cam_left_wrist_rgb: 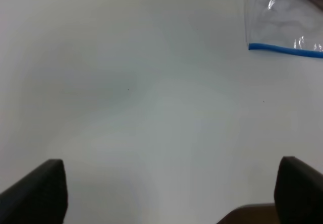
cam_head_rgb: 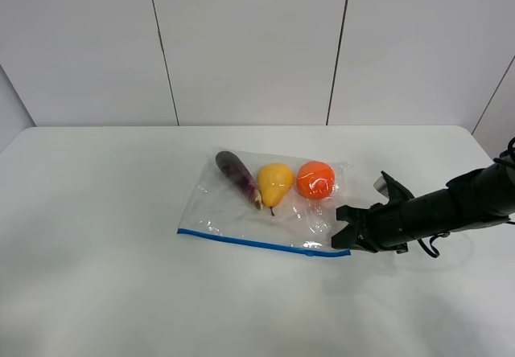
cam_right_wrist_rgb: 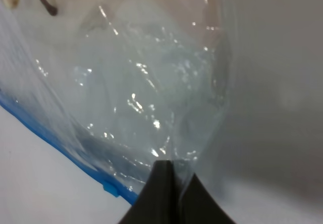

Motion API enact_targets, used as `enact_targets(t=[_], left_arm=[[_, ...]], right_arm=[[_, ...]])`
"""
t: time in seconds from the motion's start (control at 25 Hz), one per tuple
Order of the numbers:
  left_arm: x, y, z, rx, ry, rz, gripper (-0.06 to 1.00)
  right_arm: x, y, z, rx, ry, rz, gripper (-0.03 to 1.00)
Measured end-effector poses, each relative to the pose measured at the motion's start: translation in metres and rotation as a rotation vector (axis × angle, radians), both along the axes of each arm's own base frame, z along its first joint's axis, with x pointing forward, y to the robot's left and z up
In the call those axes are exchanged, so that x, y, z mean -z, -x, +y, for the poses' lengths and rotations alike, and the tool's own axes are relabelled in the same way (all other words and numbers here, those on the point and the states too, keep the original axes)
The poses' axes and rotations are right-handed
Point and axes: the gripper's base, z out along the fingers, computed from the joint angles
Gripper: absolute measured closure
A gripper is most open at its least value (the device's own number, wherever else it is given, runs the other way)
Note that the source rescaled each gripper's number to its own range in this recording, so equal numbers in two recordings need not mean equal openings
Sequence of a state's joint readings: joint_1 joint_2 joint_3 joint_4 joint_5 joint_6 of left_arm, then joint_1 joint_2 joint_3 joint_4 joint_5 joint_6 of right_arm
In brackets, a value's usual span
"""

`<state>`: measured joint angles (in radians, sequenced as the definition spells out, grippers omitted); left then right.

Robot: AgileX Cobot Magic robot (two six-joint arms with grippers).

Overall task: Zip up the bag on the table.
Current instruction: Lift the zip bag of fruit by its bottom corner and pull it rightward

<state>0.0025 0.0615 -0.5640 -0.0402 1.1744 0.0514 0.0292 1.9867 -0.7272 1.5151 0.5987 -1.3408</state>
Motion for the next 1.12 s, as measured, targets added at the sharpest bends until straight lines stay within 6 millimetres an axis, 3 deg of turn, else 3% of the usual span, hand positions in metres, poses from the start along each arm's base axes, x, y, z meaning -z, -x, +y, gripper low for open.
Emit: enact_targets(t=[0.36, 0.72, 1.12], left_arm=[[0.0, 0.0, 0.0, 0.0, 0.0, 0.0, -0.06], [0.0, 0.0, 0.0, 0.0, 0.0, 0.0, -0.06], [0.0, 0.0, 0.0, 0.0, 0.0, 0.0, -0.06]], right_arm=[[-0.003, -0.001, 0.0, -0.008, 0.006, -0.024, 0.97], [-0.049, -0.004, 0.003, -0.024, -0.03, -0.178, 0.97], [-0.079, -0.002, 0.003, -0.026, -0.043, -0.276, 0.97]])
